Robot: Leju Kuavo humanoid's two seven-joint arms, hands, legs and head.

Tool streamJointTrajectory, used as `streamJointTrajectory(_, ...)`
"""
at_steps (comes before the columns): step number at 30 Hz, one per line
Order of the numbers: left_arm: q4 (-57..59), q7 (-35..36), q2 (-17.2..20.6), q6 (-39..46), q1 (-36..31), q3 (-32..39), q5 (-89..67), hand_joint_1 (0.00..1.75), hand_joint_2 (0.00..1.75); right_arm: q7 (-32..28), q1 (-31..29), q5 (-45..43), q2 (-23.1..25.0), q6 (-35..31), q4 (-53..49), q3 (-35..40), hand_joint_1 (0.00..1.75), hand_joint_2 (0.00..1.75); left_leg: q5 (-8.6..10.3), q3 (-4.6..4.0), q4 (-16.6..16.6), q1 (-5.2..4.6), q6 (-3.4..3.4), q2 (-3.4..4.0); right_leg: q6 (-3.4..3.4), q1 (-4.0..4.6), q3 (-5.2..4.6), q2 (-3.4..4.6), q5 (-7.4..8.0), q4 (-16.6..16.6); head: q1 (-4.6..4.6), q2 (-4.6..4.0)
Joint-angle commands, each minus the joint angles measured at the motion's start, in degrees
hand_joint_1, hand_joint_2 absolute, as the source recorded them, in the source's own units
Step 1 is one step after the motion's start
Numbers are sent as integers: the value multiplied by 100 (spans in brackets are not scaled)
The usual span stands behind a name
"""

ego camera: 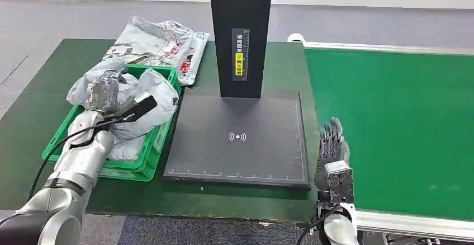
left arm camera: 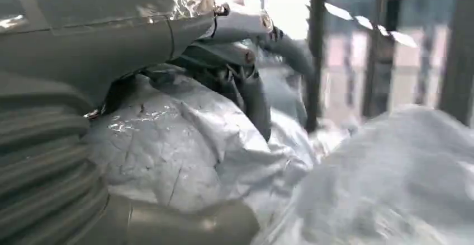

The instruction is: Moved the parcel from conveyor to table for the left to box.

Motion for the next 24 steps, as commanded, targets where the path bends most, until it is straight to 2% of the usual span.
streamJointTrajectory(1, 1122, -44, 136, -146, -260, -493, 67, 0, 175, 44, -254, -17, -64, 35, 425, -140, 0, 0, 5, 4, -7, -1, 2, 0, 0, 0, 4, -1, 4, -7, 0, 0)
streamJointTrajectory(4, 1213, -19, 193, -274, -170, -884, -96, 0, 175, 49, -328, 39, -49, 93, 467, -121, 0, 0, 4, 4, -7, 0, 3, 1, 0, 1, 5, 0, 5, -7, 2, 0)
streamJointTrajectory(8, 1405, 290, 27, -132, -299, -833, 33, 0, 175, 135, -297, 143, -9, 126, 366, -170, 0, 0, 8, 5, -12, -2, 5, -2, 2, -1, 8, -3, 7, -10, 2, 0)
streamJointTrajectory(10, 1402, 210, -85, -109, -388, -632, 374, 0, 175, 179, -203, 207, 17, 137, 269, -233, 0, 0, 11, 3, -12, 0, 5, -10, 2, 0, 10, -12, 8, -14, 2, 0)
streamJointTrajectory(12, 1199, -116, -278, 148, -403, -255, 1018, 0, 175, 183, -67, 221, 45, 132, 148, -326, 0, 0, 12, 1, -12, 0, 6, -14, 1, 0, 9, -17, 7, -13, 2, 0)
streamJointTrajectory(16, 219, -1274, -700, 344, -143, 249, 2812, 0, 175, 89, 62, 162, 93, 136, 81, -400, 0, 0, 14, -2, -10, 1, 5, -31, 3, 0, 11, -35, 4, -13, 2, 0)
streamJointTrajectory(21, -1333, -1898, -972, 347, 375, -37, 5600, 0, 175, -223, -66, -12, 129, 1, 232, -266, 0, 0, 16, -4, -19, 4, 11, -28, 7, 5, 13, -33, 11, -32, 2, 0)
streamJointTrajectory(24, -1697, -2093, -1032, 758, 406, -265, 6293, 0, 175, -357, -178, -186, 148, -63, 337, -166, 0, 0, 23, -2, -35, 2, 15, -36, 9, 3, 24, -39, 19, -49, 0, 0)
